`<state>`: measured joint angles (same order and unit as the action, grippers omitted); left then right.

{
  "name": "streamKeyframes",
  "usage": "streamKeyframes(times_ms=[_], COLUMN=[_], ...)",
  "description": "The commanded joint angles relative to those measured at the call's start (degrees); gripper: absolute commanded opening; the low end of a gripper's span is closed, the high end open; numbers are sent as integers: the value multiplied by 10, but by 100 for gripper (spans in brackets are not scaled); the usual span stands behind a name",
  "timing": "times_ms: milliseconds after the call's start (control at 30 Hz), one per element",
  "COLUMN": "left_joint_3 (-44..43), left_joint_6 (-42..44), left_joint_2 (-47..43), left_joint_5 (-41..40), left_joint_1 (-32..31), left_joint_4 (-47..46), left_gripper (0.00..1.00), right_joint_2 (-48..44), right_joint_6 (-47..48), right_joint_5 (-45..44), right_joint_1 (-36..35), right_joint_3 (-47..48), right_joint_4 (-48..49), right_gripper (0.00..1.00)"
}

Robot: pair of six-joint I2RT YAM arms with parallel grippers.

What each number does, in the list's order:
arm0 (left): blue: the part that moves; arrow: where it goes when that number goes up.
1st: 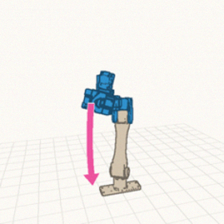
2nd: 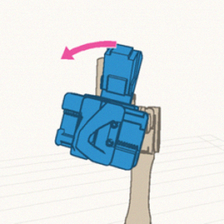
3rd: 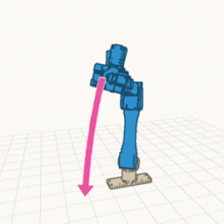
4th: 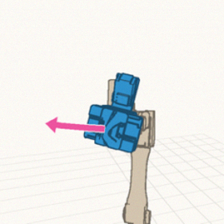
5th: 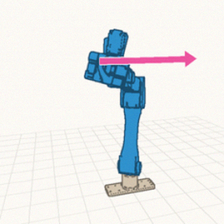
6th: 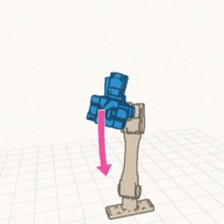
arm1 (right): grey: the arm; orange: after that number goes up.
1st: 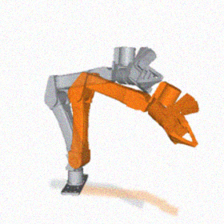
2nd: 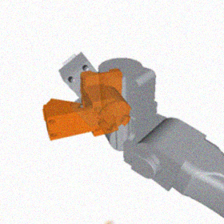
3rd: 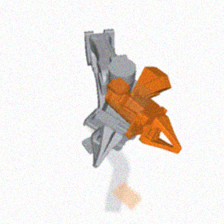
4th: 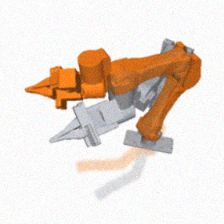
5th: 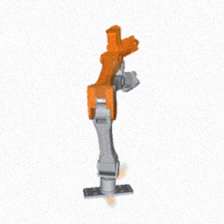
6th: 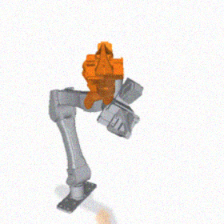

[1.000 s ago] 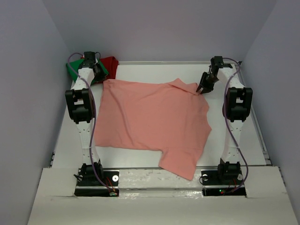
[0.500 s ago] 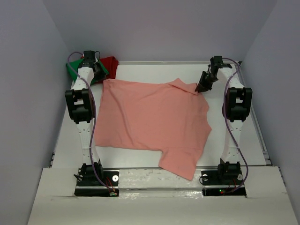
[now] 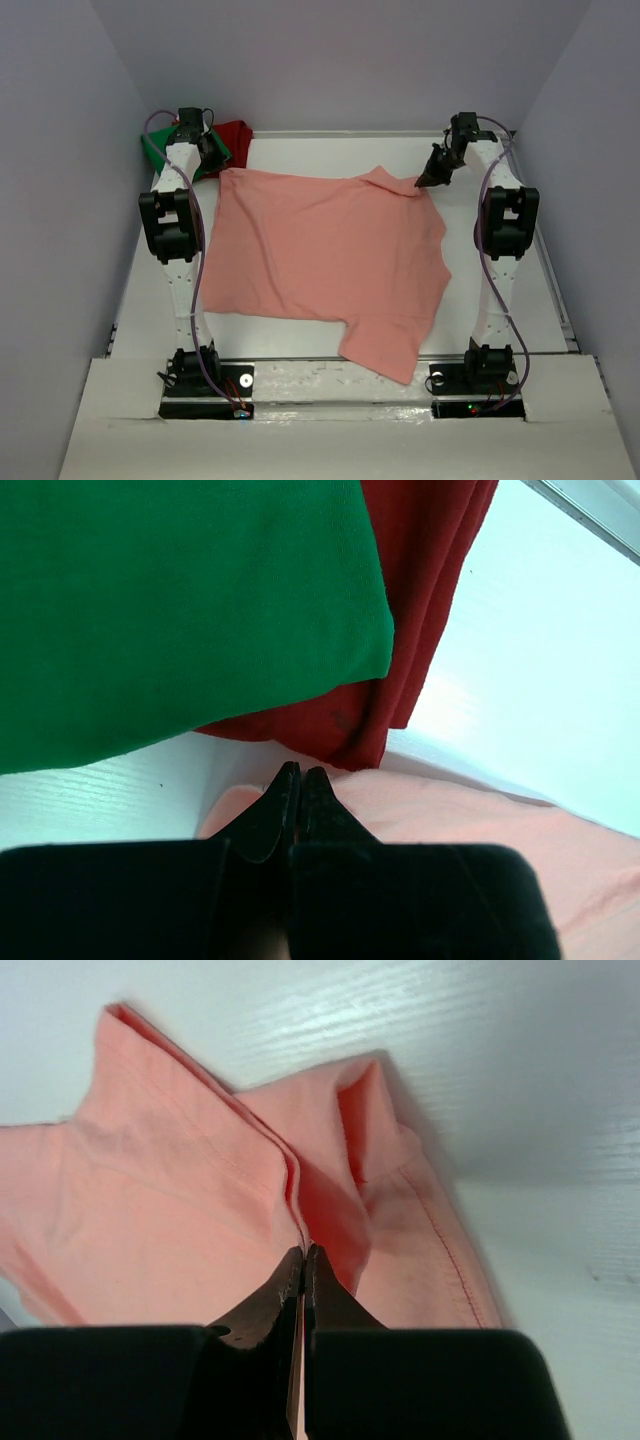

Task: Fold and stack the t-shirts
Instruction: Grap the side of the flattened tshirt furthest away from the robot with both arms

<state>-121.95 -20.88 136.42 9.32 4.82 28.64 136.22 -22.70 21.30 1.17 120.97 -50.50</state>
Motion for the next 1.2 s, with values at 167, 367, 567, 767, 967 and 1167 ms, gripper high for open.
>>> streamKeyframes(times_ms=[167, 367, 567, 767, 967, 1167], left_joint_3=[-3, 26, 61, 94, 150, 198], left_joint_6=[9, 12, 6, 4, 1, 4], left_joint_2=[-45, -81, -113, -142, -188, -229], left_joint_5=[6, -10, -12, -8, -4, -2], left_joint_1=[-4, -4, -4, -4, -4, -4], left_joint_4=[9, 12, 9, 5, -10, -10], left_gripper=[0, 0, 0, 0, 0, 0], right_joint_2=[-10, -39, -104, -166, -211, -250], right_joint_6=[-21, -25, -19, -4, -3, -5], right_joint_5=[64, 102, 122, 120, 140, 147], right_joint_1=[15, 15, 15, 15, 15, 15], right_joint_3=[122, 104, 22, -56, -113, -161], right_joint_4=[32, 36, 52, 58, 63, 51], right_gripper=[0, 0, 0, 0, 0, 0])
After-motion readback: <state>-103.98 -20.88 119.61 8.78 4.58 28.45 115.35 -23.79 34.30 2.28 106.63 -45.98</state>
